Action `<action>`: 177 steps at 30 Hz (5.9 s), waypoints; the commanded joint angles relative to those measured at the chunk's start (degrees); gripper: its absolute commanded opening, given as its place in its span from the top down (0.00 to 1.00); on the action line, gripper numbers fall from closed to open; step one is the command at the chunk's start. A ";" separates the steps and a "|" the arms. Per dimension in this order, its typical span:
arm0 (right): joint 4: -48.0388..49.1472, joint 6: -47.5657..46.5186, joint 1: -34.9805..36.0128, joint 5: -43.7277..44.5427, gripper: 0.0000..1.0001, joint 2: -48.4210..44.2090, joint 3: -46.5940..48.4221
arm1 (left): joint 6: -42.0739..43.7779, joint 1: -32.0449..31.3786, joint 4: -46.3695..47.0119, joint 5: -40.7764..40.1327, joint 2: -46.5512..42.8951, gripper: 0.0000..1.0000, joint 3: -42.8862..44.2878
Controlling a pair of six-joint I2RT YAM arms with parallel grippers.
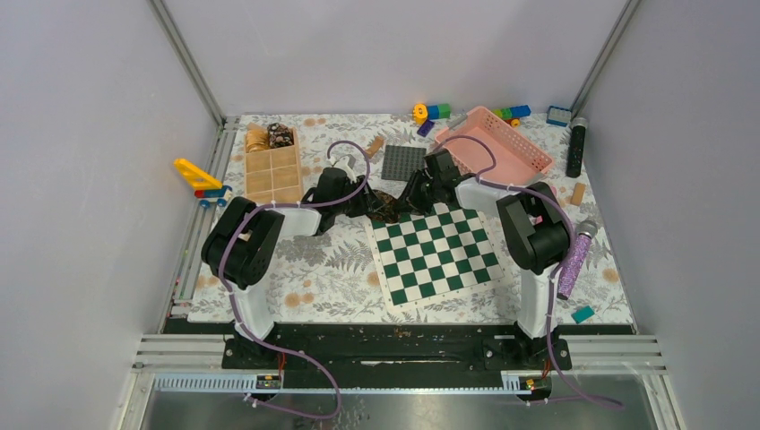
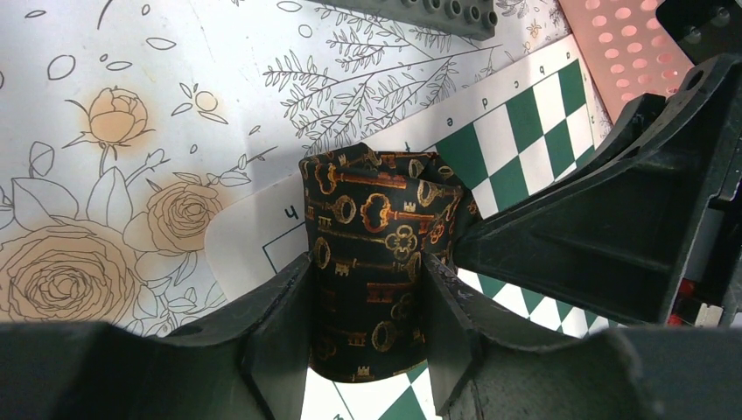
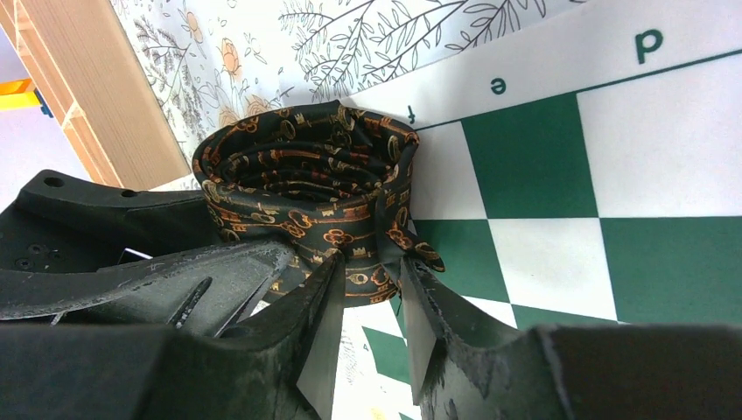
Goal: Roll the ties
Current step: Roll the tie at the center of the board, then pick up the tie at the center of the board, then move the storage box to the center of the board.
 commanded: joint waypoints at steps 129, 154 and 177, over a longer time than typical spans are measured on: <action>-3.26 -6.34 -1.34 22.79 0.50 -28.35 -13.34 | 3.95 -0.30 -10.33 1.37 -1.96 0.62 6.04; -1.37 -6.99 -0.49 15.71 0.55 -22.38 -9.97 | 13.03 1.32 -44.31 -15.15 -22.57 0.66 19.36; -26.09 -5.55 21.71 7.63 0.38 33.36 71.82 | 15.81 5.96 -61.42 -27.11 -46.30 0.64 30.85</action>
